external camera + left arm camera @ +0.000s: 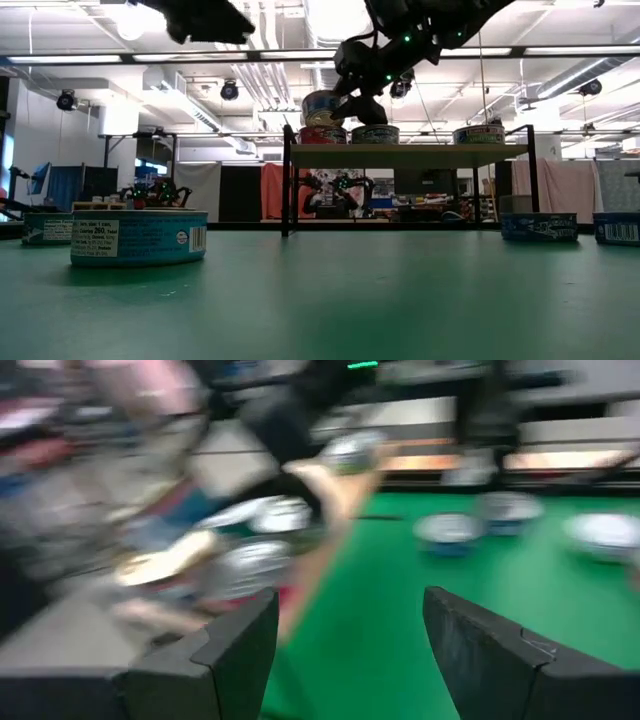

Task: Stack canned seafood by type on shelf
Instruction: Stack the blue/pink tuna can on top of the other blue/pink tuna can on the shelf

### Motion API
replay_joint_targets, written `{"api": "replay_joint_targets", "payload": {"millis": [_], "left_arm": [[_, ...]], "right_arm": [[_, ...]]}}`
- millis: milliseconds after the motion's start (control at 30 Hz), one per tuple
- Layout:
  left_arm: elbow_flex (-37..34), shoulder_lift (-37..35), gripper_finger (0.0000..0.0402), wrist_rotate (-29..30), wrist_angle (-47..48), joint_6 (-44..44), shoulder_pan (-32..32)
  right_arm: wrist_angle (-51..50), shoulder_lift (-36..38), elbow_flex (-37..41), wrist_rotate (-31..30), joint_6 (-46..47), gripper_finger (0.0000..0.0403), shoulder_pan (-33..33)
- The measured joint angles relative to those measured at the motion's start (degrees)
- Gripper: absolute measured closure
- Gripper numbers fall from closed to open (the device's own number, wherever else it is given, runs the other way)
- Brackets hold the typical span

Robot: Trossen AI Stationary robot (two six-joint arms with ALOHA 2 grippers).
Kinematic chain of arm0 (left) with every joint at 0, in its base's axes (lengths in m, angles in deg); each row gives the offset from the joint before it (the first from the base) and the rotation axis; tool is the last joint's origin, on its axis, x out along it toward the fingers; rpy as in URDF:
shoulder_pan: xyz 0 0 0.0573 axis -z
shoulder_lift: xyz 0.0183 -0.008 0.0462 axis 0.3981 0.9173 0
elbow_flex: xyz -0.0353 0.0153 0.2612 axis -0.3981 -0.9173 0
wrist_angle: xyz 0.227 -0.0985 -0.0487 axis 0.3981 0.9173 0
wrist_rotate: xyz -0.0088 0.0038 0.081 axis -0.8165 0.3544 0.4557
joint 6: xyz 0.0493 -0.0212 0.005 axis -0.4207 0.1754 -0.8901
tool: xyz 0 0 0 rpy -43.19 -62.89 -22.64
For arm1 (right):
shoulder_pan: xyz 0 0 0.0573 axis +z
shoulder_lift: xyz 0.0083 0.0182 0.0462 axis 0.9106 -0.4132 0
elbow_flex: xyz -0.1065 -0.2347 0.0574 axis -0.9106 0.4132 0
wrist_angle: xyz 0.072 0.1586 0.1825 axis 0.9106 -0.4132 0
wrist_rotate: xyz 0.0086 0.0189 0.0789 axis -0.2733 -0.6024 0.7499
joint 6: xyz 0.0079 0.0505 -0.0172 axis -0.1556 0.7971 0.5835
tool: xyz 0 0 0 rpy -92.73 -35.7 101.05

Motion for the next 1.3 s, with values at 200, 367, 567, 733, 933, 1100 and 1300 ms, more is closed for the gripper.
{"api": "replay_joint_targets", "payload": {"millis": [200,367,567,733,933,1100,1300], "left_arm": [[-0.2,0.3,0.0169,17.1,5.1,1.5,0.0],[-0.3,0.5,0.0169,18.0,8.2,4.3,0.0],[-0.6,1.7,0.0169,17.9,8.6,4.6,0.0],[-0.6,2.6,0.0169,17.9,8.6,4.8,0.0],[-0.6,3.3,0.0169,17.8,8.6,4.8,0.0],[-0.6,3.6,0.0169,17.8,8.6,4.8,0.0],[-0.6,3.6,0.0169,17.8,8.6,4.8,0.0]], "right_arm": [[0.0,0.0,0.0,0.0,0.1,0.0199,0.0],[0.0,0.0,0.0,0.0,0.2,0.0209,0.0],[0.1,0.0,0.0,0.0,0.1,0.0202,0.0],[0.1,0.4,0.0,-0.1,0.2,0.0214,0.4],[0.0,0.6,-0.1,-3.5,0.4,0.0214,1.3],[-3.0,0.6,-2.2,-7.0,1.6,0.0214,3.0],[-8.5,0.6,-6.4,-7.8,8.0,0.0214,4.5]]}}
